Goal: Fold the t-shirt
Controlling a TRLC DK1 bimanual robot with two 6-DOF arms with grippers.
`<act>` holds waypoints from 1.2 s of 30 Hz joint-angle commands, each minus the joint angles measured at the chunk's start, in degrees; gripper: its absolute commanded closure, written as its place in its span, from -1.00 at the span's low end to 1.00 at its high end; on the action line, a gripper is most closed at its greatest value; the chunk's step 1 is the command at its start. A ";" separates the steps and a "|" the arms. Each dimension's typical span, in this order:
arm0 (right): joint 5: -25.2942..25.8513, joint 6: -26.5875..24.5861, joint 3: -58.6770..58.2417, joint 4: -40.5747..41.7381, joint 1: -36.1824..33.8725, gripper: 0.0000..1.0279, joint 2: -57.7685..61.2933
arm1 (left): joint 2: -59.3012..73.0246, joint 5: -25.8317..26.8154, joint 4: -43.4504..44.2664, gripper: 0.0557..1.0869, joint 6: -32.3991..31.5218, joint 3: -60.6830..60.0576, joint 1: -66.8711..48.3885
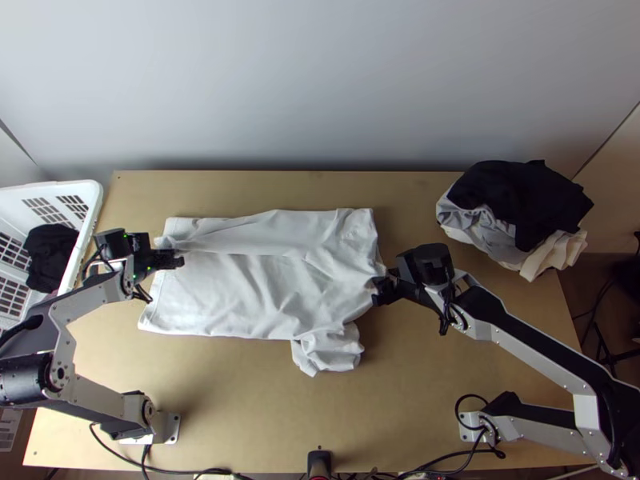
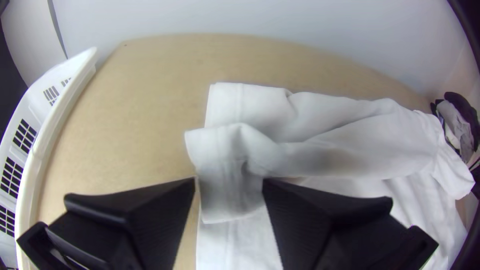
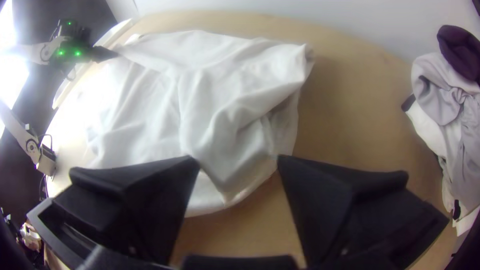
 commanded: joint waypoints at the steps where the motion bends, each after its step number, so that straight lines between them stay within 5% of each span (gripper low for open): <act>1: -1.22 -0.87 1.07 -4.59 -0.14 -0.91 -2.07 | -7.50 4.70 -15.40 -0.90 -0.04 1.91 -0.12; 13: -4.47 -0.78 4.94 -13.73 0.03 -0.91 -9.90 | -22.97 6.90 -47.74 -0.90 10.50 2.35 4.45; 19: -5.62 -0.69 5.56 -15.58 0.65 -0.91 -11.21 | -24.47 -0.66 -56.79 -0.90 15.60 2.70 4.80; 36: -9.75 -6.32 5.82 -30.25 9.44 -0.91 -13.15 | -18.49 -4.97 -56.70 -0.82 18.59 -0.82 6.39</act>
